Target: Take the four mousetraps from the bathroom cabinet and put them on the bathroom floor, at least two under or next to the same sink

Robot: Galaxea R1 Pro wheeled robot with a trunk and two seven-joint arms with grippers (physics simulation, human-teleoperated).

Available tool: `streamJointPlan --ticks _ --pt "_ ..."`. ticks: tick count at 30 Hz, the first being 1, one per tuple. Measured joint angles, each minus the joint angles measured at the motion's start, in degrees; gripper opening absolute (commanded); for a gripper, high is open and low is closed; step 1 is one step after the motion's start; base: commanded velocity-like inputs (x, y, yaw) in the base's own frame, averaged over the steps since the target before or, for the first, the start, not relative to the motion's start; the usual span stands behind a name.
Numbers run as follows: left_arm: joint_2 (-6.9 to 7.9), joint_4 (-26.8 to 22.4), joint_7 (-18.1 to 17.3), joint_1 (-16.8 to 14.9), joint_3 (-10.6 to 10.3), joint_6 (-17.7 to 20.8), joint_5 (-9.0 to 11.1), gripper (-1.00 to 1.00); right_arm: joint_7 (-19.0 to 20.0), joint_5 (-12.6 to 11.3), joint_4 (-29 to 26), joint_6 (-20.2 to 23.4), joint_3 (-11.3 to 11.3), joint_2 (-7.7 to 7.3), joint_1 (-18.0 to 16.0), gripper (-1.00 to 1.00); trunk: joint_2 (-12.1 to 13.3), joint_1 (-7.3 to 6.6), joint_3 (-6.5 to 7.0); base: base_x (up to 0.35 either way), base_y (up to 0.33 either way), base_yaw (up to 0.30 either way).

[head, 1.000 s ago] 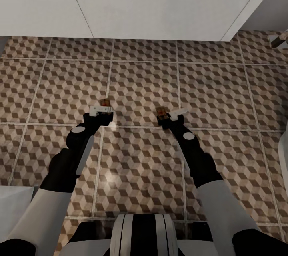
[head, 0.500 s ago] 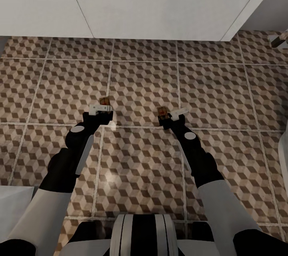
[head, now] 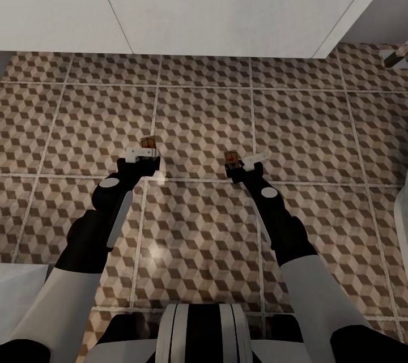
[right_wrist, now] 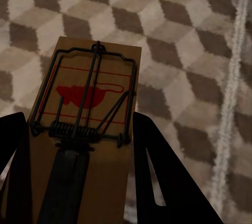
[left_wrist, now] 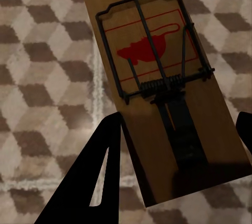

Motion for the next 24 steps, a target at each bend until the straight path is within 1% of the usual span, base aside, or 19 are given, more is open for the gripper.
streamJointPlan --ticks 24 --pt "0.0 0.0 0.0 0.0 -0.1 0.0 0.0 -1.0 0.0 0.0 0.0 0.0 0.0 0.0 0.0 -1.0 -0.2 0.46 0.0 0.0 0.0 0.0"
